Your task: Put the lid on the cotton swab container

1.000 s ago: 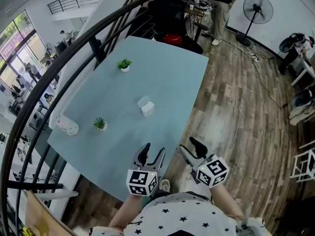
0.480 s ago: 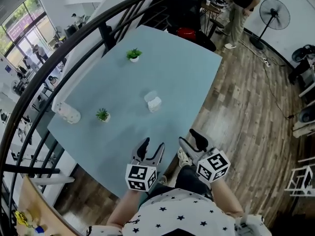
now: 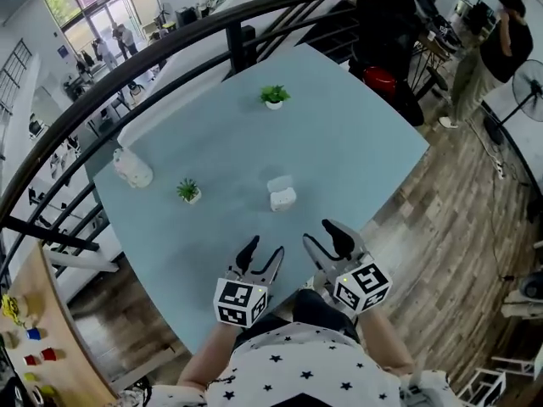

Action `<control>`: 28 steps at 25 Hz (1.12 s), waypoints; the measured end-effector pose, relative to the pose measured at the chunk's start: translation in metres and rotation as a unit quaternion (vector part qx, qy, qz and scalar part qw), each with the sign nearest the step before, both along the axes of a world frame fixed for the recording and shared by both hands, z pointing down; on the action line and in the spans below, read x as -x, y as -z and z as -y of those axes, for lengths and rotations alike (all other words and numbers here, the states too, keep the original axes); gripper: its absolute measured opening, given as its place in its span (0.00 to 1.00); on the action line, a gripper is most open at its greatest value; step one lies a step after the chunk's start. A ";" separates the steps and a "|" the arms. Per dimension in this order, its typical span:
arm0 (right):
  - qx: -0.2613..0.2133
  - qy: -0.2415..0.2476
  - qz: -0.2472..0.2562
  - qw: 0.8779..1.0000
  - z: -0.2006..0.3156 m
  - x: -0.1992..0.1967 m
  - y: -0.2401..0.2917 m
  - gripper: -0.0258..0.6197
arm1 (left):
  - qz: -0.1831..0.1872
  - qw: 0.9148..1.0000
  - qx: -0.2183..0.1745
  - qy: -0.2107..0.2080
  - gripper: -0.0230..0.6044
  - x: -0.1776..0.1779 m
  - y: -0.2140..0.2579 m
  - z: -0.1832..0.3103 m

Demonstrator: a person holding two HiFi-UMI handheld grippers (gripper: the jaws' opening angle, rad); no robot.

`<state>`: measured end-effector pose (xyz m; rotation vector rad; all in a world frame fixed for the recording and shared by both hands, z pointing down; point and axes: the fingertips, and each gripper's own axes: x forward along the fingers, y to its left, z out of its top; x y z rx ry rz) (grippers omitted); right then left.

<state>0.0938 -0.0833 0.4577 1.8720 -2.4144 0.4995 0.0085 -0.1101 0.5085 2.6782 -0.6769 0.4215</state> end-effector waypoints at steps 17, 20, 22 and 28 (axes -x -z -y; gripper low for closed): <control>0.016 0.165 -0.011 0.986 0.091 -0.054 -0.004 0.35 | 0.035 0.991 0.011 0.132 0.45 -0.060 -0.020 0.064; 0.019 0.187 -0.012 0.982 0.104 -0.061 -0.007 0.35 | 0.042 0.988 0.013 0.150 0.47 -0.067 -0.024 0.071; 0.022 0.202 -0.013 0.979 0.113 -0.064 -0.010 0.35 | 0.046 0.986 0.015 0.163 0.47 -0.069 -0.028 0.076; 0.031 0.246 -0.016 0.969 0.133 -0.065 -0.025 0.35 | 0.055 0.980 0.027 0.189 0.51 -0.078 -0.047 0.087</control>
